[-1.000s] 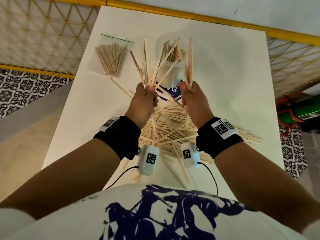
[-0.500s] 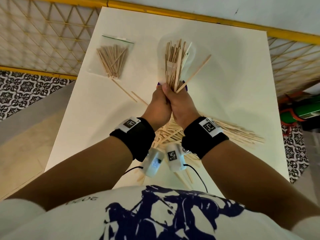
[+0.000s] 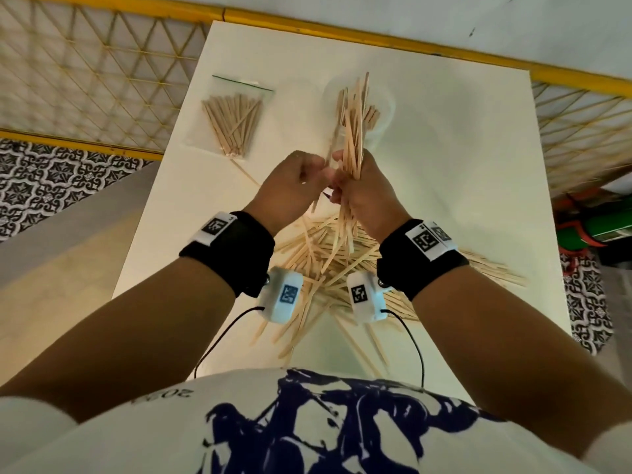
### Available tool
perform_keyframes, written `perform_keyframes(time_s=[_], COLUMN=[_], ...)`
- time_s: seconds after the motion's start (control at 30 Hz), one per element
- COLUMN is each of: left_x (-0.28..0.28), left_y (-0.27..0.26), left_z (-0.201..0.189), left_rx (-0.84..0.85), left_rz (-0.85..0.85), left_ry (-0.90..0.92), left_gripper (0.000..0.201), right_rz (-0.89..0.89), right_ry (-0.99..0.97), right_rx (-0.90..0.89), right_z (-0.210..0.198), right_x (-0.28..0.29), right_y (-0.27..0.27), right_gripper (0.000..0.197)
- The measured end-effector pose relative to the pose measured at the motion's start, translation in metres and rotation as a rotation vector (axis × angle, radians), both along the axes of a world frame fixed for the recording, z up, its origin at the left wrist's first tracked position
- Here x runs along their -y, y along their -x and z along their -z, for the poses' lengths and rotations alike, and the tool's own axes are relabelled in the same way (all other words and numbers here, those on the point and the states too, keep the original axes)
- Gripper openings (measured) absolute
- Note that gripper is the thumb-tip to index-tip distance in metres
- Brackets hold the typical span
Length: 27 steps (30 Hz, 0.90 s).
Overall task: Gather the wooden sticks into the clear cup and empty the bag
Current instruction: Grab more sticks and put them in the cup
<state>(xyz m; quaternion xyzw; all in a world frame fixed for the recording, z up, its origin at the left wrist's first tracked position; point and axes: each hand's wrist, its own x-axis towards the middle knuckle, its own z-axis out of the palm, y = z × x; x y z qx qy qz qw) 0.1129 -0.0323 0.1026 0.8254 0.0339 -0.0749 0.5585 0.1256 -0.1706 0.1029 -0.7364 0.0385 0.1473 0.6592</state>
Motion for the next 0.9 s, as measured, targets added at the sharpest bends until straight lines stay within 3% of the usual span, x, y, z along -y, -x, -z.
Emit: perform_keyframes(time_s=[0.07, 0.13, 0.23, 0.33, 0.43, 0.53, 0.7, 0.77, 0.9], left_x=[0.005, 0.010, 0.017, 0.019, 0.019, 0.014, 0.008, 0.012, 0.026], left_y=[-0.003, -0.004, -0.007, -0.007, -0.004, 0.000, 0.018, 0.019, 0.009], left_z=[-0.007, -0.011, -0.014, -0.016, -0.019, -0.015, 0.012, 0.013, -0.001], left_rx=[-0.095, -0.095, -0.011, 0.005, 0.019, 0.030, -0.491, -0.623, -0.684], left_rz=[-0.011, 0.010, 0.014, -0.016, 0.013, 0.029, -0.258, -0.358, -0.480], left_ry=[0.283, 0.366, 0.251, 0.305, 0.352, 0.484, 0.703, 0.857, 1.016], left_gripper=[0.052, 0.066, 0.040, 0.017, 0.014, 0.039, 0.070, 0.069, 0.054], right_rz=[-0.072, -0.138, -0.244, -0.287, -0.319, -0.196, 0.171, 0.192, 0.094], right_ry=[0.035, 0.092, 0.157, 0.110, 0.084, 0.018, -0.284, -0.351, -0.340], right_rx=[0.005, 0.005, 0.049, 0.029, -0.010, 0.022, 0.229, 0.262, 0.206], right_z=[0.001, 0.001, -0.003, -0.008, -0.011, -0.021, -0.063, -0.074, -0.060], right_x=[-0.006, -0.010, -0.006, -0.001, 0.004, 0.010, 0.011, 0.008, -0.006], right_y=[0.001, 0.003, 0.005, 0.005, 0.002, -0.008, -0.027, -0.028, -0.012], right_gripper=[0.018, 0.025, 0.020, 0.008, 0.008, 0.006, 0.004, 0.005, 0.006])
